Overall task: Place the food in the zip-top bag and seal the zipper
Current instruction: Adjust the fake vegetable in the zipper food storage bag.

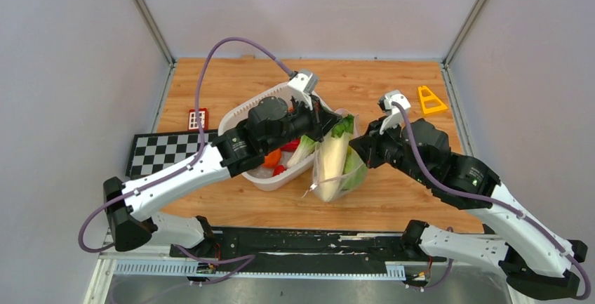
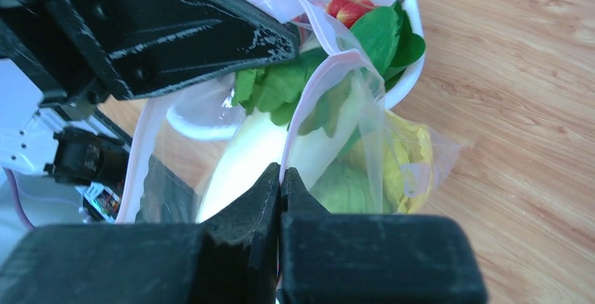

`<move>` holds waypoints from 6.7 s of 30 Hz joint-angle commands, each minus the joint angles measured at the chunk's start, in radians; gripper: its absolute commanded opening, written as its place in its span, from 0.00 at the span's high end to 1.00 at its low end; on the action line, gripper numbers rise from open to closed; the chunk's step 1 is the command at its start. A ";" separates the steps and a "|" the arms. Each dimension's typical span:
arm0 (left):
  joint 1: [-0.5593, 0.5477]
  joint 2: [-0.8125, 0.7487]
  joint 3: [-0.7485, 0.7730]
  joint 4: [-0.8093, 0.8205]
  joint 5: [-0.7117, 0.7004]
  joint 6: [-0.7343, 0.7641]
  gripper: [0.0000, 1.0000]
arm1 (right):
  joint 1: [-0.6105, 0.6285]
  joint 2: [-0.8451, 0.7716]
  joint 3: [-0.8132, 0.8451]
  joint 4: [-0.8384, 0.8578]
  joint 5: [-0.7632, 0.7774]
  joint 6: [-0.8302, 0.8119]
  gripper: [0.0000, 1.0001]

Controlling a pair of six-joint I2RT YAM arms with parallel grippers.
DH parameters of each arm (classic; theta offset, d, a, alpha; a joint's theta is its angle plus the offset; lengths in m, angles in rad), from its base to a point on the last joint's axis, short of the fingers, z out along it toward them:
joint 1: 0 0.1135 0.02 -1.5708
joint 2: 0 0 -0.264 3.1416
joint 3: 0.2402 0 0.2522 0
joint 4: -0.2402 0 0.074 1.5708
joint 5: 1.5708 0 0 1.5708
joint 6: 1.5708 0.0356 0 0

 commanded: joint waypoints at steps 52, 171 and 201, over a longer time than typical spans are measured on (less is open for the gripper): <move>-0.372 -0.320 -0.351 -0.001 -0.260 0.158 0.12 | -0.125 -0.077 -0.168 0.394 0.379 0.338 1.00; -0.275 -0.326 -0.296 0.010 -0.208 0.540 1.00 | -0.424 0.168 0.028 -0.030 -0.265 -0.201 0.50; -0.275 -0.313 -0.289 0.012 -0.194 0.553 1.00 | -0.444 0.294 -0.029 -0.008 -0.259 -0.283 0.93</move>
